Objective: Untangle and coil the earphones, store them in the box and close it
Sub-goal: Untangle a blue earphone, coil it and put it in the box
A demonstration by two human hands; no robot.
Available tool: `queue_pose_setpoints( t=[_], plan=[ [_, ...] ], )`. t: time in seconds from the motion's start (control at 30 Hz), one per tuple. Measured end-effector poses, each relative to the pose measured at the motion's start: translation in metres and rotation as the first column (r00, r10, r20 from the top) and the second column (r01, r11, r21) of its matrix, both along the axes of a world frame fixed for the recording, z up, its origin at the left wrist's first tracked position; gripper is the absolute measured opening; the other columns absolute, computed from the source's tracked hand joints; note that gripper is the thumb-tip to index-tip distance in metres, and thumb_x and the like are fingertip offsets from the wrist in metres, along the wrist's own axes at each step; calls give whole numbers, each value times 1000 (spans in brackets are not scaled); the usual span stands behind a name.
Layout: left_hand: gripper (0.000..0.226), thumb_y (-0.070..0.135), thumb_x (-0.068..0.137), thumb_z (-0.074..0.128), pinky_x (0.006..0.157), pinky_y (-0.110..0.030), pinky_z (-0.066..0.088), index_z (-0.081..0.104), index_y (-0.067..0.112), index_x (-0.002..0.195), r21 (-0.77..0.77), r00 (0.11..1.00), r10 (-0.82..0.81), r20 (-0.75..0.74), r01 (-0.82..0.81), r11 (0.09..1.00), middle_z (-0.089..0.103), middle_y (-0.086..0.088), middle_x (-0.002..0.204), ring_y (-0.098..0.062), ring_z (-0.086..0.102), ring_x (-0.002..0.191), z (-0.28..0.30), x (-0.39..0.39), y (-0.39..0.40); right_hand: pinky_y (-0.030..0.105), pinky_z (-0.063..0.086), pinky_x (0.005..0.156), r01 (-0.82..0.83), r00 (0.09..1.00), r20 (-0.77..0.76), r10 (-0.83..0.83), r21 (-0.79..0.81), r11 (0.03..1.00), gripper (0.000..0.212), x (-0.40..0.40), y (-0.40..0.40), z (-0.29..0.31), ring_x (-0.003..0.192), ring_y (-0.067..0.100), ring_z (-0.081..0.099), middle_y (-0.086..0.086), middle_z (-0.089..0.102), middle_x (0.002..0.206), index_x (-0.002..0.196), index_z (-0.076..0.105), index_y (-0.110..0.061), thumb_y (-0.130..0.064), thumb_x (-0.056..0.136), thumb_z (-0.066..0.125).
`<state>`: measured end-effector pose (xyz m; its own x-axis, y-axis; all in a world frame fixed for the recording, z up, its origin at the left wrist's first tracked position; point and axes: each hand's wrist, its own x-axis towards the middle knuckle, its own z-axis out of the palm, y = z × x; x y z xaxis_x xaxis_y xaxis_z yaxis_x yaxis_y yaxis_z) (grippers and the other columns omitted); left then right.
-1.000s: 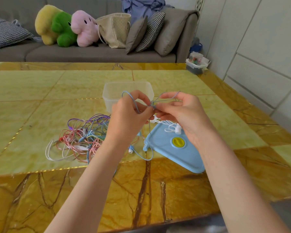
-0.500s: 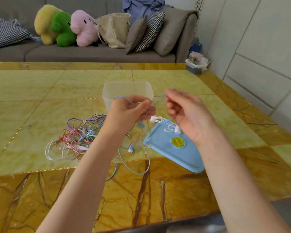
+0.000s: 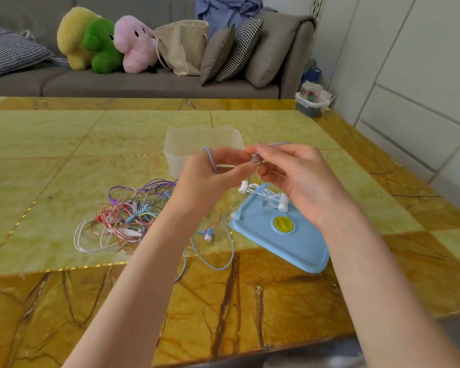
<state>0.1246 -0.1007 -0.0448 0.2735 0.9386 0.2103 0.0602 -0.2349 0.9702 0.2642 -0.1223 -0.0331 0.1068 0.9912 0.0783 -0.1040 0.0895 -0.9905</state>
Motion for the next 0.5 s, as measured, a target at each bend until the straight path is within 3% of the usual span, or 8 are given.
queue_pose_setpoints(
  t=[0.13, 0.27, 0.37, 0.5],
  plan=[
    [17, 4, 81, 68, 55, -12, 48, 64, 18, 72, 62, 999, 32, -39, -29, 998, 62, 9, 59, 3, 54, 54, -1, 2, 0, 13, 39, 48, -26, 1000, 12, 26, -6, 1000, 13, -1, 0, -1, 49, 4, 48, 3, 59, 69, 86, 70, -4, -6, 89, 57],
    [19, 1, 84, 64, 57, -13, 48, 61, 16, 72, 42, 999, 44, -17, -43, 998, 61, 13, 51, 3, 53, 51, -3, 2, 1, 14, 36, 45, -51, 997, 51, 53, -46, 998, 13, 1, 0, 0, 47, 5, 46, -2, 57, 60, 91, 68, 1, -7, 89, 58],
    [21, -3, 85, 59, 62, -16, 52, 57, 16, 78, -23, 996, 52, 78, -51, 998, 62, 9, 53, 1, 55, 51, -2, 5, 1, 17, 37, 48, -93, 986, 130, 107, -111, 989, 4, 2, -2, 1, 49, 8, 46, 1, 56, 62, 85, 64, -4, -1, 83, 63],
    [19, -3, 88, 54, 72, -21, 54, 56, 15, 83, -207, 961, -1, 277, 61, 977, 62, 4, 62, -3, 58, 55, -2, 7, -3, 19, 39, 53, -62, 986, 146, 81, -132, 989, 11, 0, -1, 1, 52, 9, 48, 2, 53, 61, 76, 61, -7, 2, 82, 62]
  ],
)
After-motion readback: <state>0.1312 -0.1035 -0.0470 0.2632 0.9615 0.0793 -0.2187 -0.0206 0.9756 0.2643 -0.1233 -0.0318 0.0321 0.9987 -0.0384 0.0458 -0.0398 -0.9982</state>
